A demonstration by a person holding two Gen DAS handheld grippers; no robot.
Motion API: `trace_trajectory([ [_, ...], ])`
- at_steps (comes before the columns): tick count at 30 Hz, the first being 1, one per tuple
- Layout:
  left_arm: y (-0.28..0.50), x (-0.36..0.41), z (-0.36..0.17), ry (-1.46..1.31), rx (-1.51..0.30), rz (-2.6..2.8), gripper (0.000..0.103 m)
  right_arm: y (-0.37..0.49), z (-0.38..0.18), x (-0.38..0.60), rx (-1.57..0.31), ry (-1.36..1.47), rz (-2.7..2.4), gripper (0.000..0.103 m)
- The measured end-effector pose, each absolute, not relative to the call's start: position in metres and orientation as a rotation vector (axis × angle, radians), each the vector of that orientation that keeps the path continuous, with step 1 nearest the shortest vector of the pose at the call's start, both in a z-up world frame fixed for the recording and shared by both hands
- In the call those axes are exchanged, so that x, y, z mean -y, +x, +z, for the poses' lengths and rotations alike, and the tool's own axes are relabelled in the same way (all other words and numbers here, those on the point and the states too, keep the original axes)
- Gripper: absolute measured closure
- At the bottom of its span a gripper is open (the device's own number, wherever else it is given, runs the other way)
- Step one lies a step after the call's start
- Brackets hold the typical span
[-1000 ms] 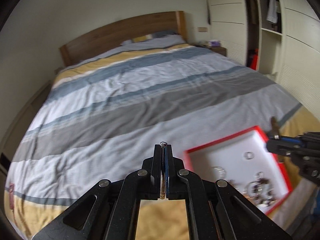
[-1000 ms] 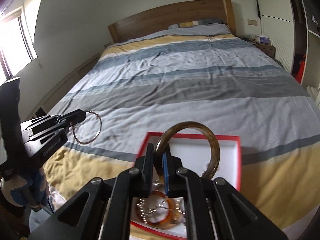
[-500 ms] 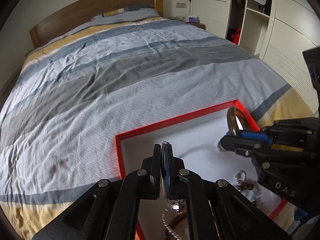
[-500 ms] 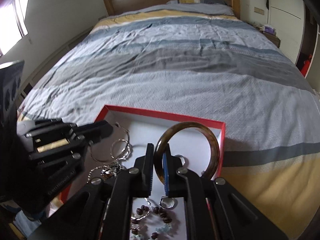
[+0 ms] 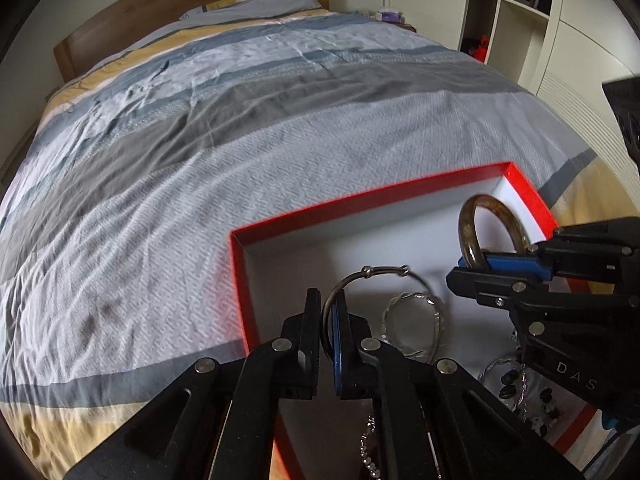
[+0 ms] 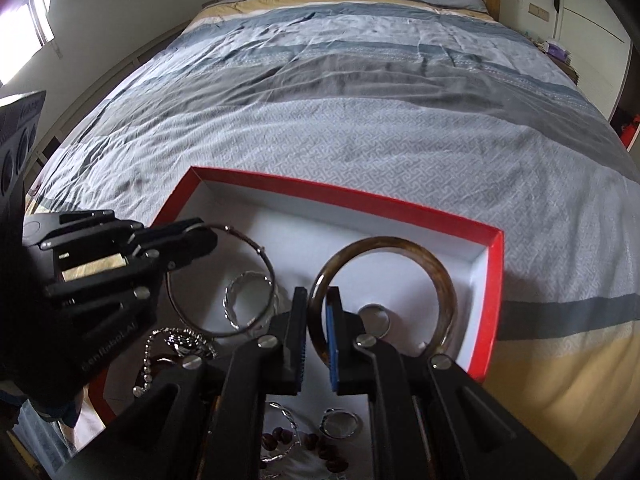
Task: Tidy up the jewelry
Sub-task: 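Carry both bangles over the red box with both grippers, then lower both bangles into the box and open both grippers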
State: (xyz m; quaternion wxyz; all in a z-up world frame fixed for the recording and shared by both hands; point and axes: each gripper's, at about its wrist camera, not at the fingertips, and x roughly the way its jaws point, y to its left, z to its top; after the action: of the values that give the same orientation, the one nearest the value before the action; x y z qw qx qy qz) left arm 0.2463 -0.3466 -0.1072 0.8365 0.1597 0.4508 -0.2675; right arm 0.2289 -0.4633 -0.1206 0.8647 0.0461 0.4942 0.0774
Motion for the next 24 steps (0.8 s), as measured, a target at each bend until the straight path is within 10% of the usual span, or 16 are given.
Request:
trace_trajectory([
  [14,0.249,0.347,-0.116,0.329,-0.994,-0.543,0.095,0.231,-0.122,0.47,-1.077,0.118,0.128,0.084],
  [24,0.233,0.334,-0.081,0.271,-0.951,-0.56,0.067,0.203,-0.089,0.472,-1.0,0.153,0.081,0.076],
])
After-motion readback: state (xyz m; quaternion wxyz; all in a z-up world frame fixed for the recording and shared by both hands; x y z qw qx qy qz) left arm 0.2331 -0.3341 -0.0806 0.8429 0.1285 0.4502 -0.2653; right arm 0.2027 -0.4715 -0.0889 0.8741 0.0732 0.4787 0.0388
